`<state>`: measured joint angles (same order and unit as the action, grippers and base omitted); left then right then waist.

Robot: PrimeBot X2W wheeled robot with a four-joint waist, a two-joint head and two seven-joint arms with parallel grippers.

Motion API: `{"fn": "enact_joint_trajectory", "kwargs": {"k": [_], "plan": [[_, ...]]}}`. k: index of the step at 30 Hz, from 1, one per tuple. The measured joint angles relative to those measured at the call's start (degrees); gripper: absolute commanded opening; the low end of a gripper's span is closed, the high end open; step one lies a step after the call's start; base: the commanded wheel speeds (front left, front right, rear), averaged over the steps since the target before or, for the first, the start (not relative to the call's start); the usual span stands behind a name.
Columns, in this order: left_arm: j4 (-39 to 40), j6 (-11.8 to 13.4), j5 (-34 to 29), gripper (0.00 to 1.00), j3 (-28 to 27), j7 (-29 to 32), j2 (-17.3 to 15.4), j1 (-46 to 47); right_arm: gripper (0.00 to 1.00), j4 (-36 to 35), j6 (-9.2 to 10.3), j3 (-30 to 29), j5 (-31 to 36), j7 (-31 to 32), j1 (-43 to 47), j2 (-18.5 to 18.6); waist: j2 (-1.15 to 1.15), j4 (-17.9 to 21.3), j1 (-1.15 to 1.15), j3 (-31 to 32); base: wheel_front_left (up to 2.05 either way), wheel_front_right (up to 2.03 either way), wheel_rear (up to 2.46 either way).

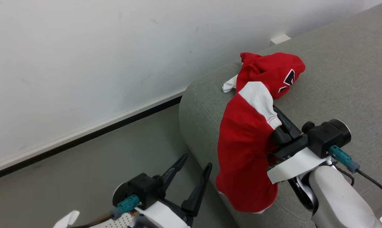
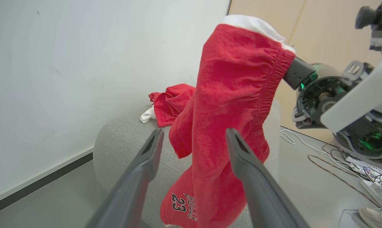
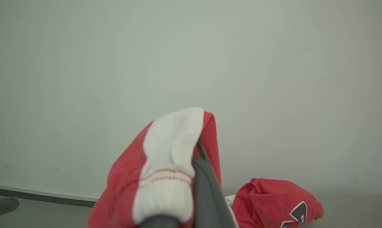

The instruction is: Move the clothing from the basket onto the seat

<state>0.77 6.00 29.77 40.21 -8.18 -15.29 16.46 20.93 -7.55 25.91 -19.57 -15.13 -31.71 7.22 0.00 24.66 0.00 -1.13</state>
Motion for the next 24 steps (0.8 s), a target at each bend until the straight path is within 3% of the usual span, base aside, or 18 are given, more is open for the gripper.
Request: {"fn": "enact_joint_trajectory", "kwargs": {"k": [6, 13, 17, 24], "plan": [[0.5, -0.3, -0.5, 1.0, 0.2, 0.4, -0.2, 2.0, 0.0, -0.6, -0.01, -2.4, -0.2, 0.0, -0.3, 0.2, 0.0, -0.6, 0.0, -2.6, 0.0, 0.0, 0.0], [2.1, -2.3, -2.6, 1.0, 0.5, 2.6, -0.6, 9.8, 0.0, -2.3, 0.0, -8.6, -1.6, 0.0, -7.3, 1.2, 0.0, -3.0, 0.01, -10.7, 0.0, 0.0, 0.0], [2.1, -3.8, -3.6, 1.0, 0.6, 3.0, -0.4, 14.2, 0.0, -1.5, 0.0, -11.3, -1.5, 0.2, -14.1, 4.5, 0.0, -5.0, 0.01, -16.2, 0.0, 0.0, 0.0], [1.2, -5.1, -4.2, 1.0, 0.3, 2.4, 0.3, 19.4, 0.0, 0.0, -0.01, -19.7, -0.8, 5.1, -30.8, 14.2, 0.0, -9.5, 0.02, -24.9, 0.0, 0.0, 0.0]]}}
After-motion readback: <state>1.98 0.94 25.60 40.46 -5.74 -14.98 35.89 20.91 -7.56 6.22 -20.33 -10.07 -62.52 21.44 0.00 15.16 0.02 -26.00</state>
